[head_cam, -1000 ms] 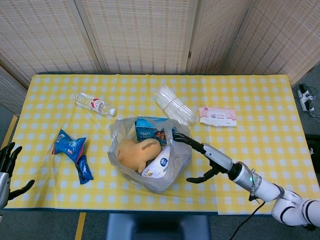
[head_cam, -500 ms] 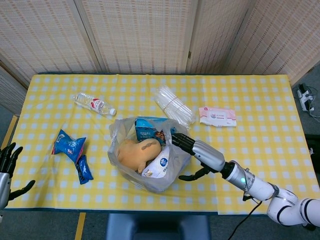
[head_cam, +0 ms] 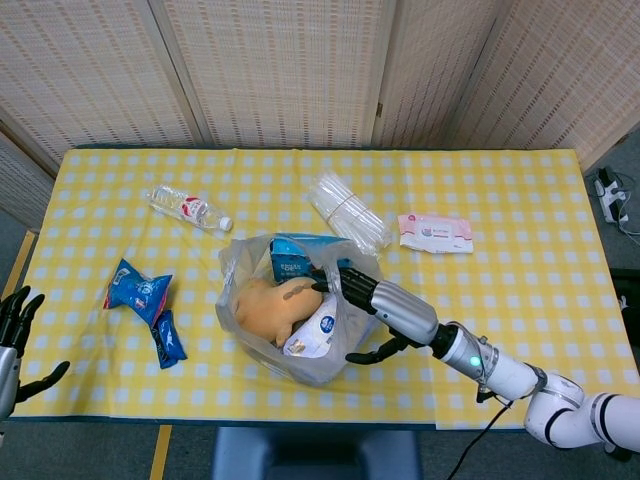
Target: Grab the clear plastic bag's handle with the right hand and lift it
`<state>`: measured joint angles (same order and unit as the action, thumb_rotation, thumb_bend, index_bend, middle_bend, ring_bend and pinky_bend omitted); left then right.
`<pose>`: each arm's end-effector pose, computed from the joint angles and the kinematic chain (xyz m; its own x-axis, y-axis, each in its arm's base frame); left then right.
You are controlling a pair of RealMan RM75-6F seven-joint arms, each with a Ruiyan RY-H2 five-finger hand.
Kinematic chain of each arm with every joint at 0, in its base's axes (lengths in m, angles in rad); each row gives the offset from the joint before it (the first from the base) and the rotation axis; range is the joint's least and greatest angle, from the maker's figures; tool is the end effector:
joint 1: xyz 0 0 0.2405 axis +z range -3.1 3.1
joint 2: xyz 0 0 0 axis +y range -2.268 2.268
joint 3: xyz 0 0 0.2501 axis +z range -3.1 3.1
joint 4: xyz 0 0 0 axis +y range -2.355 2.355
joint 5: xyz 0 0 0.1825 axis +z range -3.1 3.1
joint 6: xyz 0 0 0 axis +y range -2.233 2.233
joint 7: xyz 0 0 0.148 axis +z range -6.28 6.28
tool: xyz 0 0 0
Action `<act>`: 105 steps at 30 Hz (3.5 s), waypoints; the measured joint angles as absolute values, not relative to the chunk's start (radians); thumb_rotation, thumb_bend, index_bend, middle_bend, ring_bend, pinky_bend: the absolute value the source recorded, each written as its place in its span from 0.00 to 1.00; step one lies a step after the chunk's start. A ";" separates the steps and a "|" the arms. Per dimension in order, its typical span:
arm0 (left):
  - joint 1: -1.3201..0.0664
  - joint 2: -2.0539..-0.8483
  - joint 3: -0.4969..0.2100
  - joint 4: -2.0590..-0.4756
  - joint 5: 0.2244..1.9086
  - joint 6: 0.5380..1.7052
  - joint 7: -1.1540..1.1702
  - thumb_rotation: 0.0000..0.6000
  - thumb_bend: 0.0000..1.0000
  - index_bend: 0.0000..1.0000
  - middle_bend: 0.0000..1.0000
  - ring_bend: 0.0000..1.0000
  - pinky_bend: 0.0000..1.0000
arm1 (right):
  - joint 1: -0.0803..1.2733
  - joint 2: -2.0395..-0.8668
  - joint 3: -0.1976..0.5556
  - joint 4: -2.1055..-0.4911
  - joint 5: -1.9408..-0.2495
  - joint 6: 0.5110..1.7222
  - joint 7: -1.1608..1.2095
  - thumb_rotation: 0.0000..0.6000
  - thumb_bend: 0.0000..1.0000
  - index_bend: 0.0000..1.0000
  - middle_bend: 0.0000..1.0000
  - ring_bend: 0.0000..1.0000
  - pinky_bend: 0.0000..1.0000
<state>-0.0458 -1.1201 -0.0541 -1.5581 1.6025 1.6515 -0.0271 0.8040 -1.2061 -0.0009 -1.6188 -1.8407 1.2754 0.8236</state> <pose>-0.2861 0.1697 0.2022 0.4098 -0.1524 0.8994 0.9024 -0.0760 -0.4241 -0.0879 -0.2876 0.1035 -0.0124 -0.5704 0.8213 -0.6392 -0.6270 -0.4452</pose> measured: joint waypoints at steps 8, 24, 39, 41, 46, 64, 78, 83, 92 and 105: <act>-0.044 -1.118 -0.055 -1.558 1.602 1.655 -0.033 1.00 0.19 0.00 0.03 0.03 0.00 | 0.834 -1.231 0.016 -1.605 -1.820 1.239 0.838 1.00 0.26 0.00 0.00 0.06 0.00; -0.042 -1.106 -0.057 -1.553 1.601 1.660 -0.078 1.00 0.19 0.00 0.03 0.03 0.00 | 0.900 -1.285 0.045 -1.585 -1.759 1.162 0.999 1.00 0.26 0.00 0.00 0.06 0.00; -0.024 -1.090 -0.063 -1.550 1.612 1.704 -0.122 1.00 0.19 0.00 0.03 0.03 0.00 | 0.968 -1.322 0.076 -1.602 -1.720 1.064 0.915 1.00 0.25 0.00 0.00 0.06 0.00; -0.023 -1.089 -0.062 -1.551 1.615 1.706 -0.124 1.00 0.19 0.00 0.03 0.03 0.00 | 0.973 -1.332 0.080 -1.601 -1.715 1.059 0.911 1.00 0.25 0.00 0.00 0.06 0.00; -0.022 -1.087 -0.060 -1.551 1.620 1.708 -0.131 1.00 0.19 0.00 0.03 0.03 0.00 | 0.980 -1.362 0.088 -1.574 -1.706 1.060 0.917 1.00 0.25 0.00 0.00 0.06 0.00; -0.022 -1.084 -0.064 -1.548 1.613 1.705 -0.143 1.00 0.19 0.00 0.03 0.03 0.00 | 1.023 -1.460 0.098 -1.426 -1.721 1.088 1.021 1.00 0.24 0.00 0.00 0.06 0.00; -0.020 -1.081 -0.063 -1.546 1.622 1.714 -0.156 1.00 0.19 0.00 0.03 0.03 0.00 | 1.071 -1.520 0.106 -1.368 -1.724 1.087 1.070 1.00 0.24 0.00 0.00 0.06 0.00; -0.020 -1.079 -0.062 -1.544 1.623 1.714 -0.162 1.00 0.19 0.00 0.03 0.03 0.00 | 1.083 -1.544 0.114 -1.340 -1.720 1.097 1.088 1.00 0.24 0.00 0.00 0.07 0.00; -0.021 -1.078 -0.062 -1.541 1.623 1.712 -0.170 1.00 0.19 0.00 0.03 0.03 0.00 | 1.111 -1.587 0.134 -1.283 -1.716 1.123 1.138 1.00 0.24 0.00 0.00 0.10 0.00; -0.012 -1.075 -0.065 -1.542 1.624 1.734 -0.177 1.00 0.19 0.00 0.03 0.03 0.00 | 1.138 -1.637 0.155 -1.240 -1.714 1.169 1.178 1.00 0.24 0.00 0.00 0.11 0.00</act>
